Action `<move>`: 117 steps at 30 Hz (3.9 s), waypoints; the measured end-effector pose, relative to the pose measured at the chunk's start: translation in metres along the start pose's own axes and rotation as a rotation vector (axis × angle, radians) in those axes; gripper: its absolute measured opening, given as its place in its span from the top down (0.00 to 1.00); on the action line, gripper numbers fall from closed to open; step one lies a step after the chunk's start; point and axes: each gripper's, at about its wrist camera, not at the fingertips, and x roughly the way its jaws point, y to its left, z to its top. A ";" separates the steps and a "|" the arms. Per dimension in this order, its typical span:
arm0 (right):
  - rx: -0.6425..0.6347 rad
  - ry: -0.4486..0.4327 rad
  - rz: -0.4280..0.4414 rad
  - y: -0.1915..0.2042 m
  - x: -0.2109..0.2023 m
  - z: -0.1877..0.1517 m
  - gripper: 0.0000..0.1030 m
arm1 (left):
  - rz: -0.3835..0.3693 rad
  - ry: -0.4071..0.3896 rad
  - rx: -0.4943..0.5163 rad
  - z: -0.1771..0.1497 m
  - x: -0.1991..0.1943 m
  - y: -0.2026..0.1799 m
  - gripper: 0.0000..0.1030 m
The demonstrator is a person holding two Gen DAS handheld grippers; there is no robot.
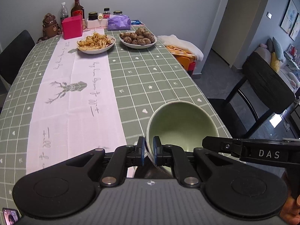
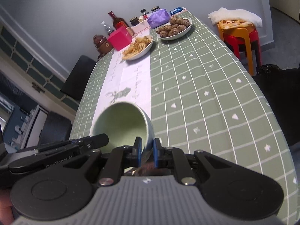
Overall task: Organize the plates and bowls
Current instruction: 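Lift the pale green bowl with both grippers and carry it to the nested bowls, then lower the pale green bowl into the nested bowls with both grippers, then grip the stacked bowls' rim with both grippers and lift the stack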
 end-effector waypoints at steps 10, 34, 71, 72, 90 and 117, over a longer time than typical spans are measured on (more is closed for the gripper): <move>-0.044 0.090 -0.045 -0.001 0.005 -0.036 0.89 | -0.028 0.094 -0.054 -0.040 0.009 0.008 0.91; -0.117 0.167 -0.122 -0.006 0.043 -0.044 0.90 | -0.008 0.213 -0.033 -0.050 0.047 0.010 0.88; -0.269 0.157 -0.174 0.020 0.027 -0.016 0.46 | -0.092 0.110 0.038 -0.026 0.010 0.018 0.65; -0.262 0.145 -0.164 0.018 0.024 -0.015 0.44 | -0.103 0.084 0.042 -0.027 0.005 0.019 0.59; -0.001 0.084 -0.013 -0.046 0.045 -0.047 0.18 | -0.073 -0.284 -0.235 -0.096 -0.009 0.058 0.29; 0.175 0.187 0.010 -0.070 0.076 -0.062 0.18 | -0.284 -0.056 -0.540 -0.115 0.060 0.090 0.16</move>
